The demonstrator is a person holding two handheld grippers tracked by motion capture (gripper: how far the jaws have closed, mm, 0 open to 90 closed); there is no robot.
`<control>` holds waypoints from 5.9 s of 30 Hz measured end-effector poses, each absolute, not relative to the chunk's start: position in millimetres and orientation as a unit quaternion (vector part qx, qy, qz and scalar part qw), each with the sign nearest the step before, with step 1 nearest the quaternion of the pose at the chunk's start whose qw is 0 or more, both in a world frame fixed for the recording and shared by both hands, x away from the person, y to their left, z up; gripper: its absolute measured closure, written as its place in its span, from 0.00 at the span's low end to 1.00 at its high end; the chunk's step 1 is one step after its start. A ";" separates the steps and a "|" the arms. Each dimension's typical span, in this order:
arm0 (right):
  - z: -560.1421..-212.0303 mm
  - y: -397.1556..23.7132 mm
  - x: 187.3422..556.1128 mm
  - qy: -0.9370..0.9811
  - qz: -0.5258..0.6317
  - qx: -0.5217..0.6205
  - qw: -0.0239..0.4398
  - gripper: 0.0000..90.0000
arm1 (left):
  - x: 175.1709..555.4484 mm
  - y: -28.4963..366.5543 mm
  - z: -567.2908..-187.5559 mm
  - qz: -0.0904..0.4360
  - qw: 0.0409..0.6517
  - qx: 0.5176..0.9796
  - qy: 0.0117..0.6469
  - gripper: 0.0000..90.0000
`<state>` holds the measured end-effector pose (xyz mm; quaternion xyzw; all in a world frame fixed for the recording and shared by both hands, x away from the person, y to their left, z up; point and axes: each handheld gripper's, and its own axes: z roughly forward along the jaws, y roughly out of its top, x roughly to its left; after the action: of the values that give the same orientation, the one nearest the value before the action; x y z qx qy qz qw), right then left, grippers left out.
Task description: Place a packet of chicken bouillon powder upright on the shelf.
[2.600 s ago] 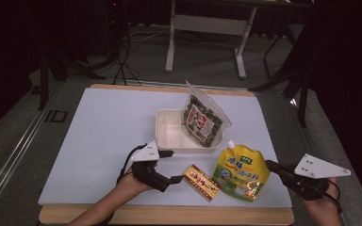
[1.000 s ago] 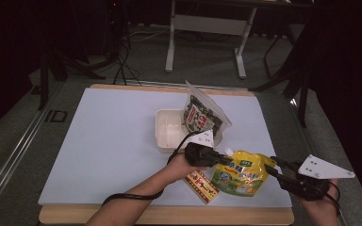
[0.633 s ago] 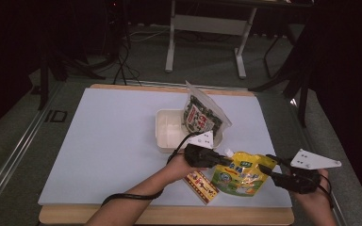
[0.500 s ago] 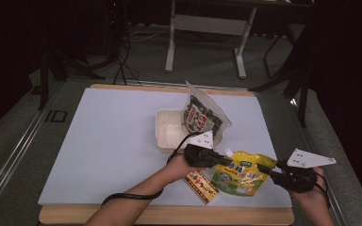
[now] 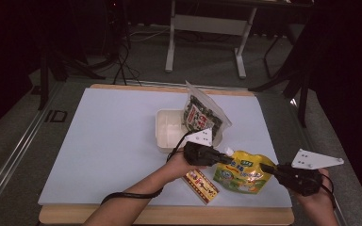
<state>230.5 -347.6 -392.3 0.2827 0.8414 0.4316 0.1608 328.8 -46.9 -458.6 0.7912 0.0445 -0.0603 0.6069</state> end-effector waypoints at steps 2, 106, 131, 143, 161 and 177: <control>-386.6 -344.5 228.5 0.837 0.443 0.283 0.151 1.00 | 328.2 -43.6 -454.8 -0.057 0.608 0.790 0.042 0.97; -395.7 -120.8 305.7 0.595 0.571 0.519 0.223 1.00 | 249.8 194.7 -505.1 0.202 0.571 0.716 0.348 0.03; -402.8 -110.8 310.4 0.609 0.553 0.509 0.254 1.00 | 250.4 195.9 -507.2 0.197 0.569 0.718 0.350 0.03; -403.5 -102.0 313.8 0.610 0.552 0.508 0.256 1.00 | 250.7 195.7 -508.2 0.196 0.569 0.718 0.350 0.03; -415.4 -97.6 326.4 0.630 0.552 0.485 0.252 1.00 | 250.3 196.1 -509.3 0.195 0.566 0.721 0.348 0.03; -405.1 -100.9 343.9 0.651 0.533 0.459 0.286 1.00 | 250.2 198.6 -509.3 0.193 0.568 0.720 0.350 0.03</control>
<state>343.9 -100.9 -405.1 0.4589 0.6507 0.5331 0.2859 250.2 198.6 -509.3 0.7195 0.3500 0.1927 0.5680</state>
